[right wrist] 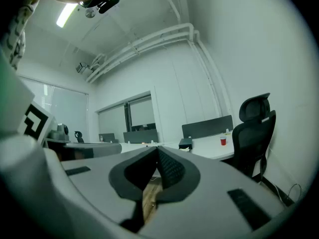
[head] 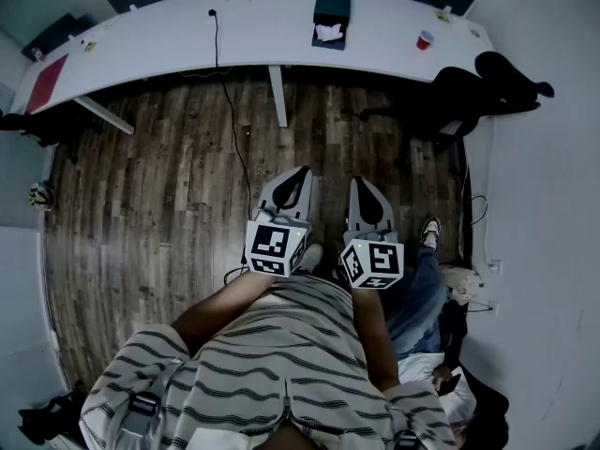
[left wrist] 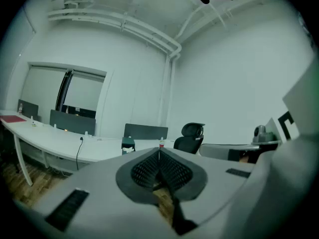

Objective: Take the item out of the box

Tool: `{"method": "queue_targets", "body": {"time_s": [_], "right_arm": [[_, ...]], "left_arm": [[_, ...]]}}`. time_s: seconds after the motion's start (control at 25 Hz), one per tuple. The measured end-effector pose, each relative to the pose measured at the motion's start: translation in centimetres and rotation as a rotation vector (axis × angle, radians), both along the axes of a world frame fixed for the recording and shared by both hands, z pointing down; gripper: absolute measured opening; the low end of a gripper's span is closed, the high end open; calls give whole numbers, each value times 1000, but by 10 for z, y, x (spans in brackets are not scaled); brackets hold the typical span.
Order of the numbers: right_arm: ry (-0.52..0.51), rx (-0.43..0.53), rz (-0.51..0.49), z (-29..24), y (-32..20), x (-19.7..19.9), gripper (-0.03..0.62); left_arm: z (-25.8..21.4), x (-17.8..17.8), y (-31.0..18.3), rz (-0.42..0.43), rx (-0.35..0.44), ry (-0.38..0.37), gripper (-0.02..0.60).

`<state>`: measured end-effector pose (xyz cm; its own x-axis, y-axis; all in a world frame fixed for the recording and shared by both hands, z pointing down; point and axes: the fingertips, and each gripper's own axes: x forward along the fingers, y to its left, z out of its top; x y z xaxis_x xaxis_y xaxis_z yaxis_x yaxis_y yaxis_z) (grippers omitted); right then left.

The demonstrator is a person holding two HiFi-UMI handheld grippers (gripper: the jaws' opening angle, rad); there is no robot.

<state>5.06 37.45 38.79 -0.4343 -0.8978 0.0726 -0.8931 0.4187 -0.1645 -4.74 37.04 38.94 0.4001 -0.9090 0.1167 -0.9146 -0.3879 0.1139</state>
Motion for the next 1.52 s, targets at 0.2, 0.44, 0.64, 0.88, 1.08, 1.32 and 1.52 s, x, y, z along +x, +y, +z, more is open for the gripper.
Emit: {"method": "queue_targets", "body": {"time_s": [0.2, 0.44, 0.64, 0.88, 1.08, 1.32, 1.52], "right_arm": [[0, -1, 0, 2, 2, -2, 17], [-6, -12, -7, 6, -10, -3, 17], [-6, -10, -6, 6, -23, 2, 17], [-6, 1, -48, 9, -42, 8, 17], [-13, 38, -102, 5, -46, 15, 17], [-41, 40, -95, 2, -54, 29, 17], [-22, 18, -72, 10, -62, 36, 17]], "left_arm": [[-1, -4, 3, 0, 8, -7, 25], [-3, 1, 1, 52, 9, 44, 25], [-4, 9, -8, 71, 20, 49, 25], [1, 18, -25, 47, 22, 51, 25], [3, 36, -30, 32, 35, 20, 25], [-1, 54, -37, 43, 40, -23, 25], [7, 58, -45, 44, 29, -24, 25]]}}
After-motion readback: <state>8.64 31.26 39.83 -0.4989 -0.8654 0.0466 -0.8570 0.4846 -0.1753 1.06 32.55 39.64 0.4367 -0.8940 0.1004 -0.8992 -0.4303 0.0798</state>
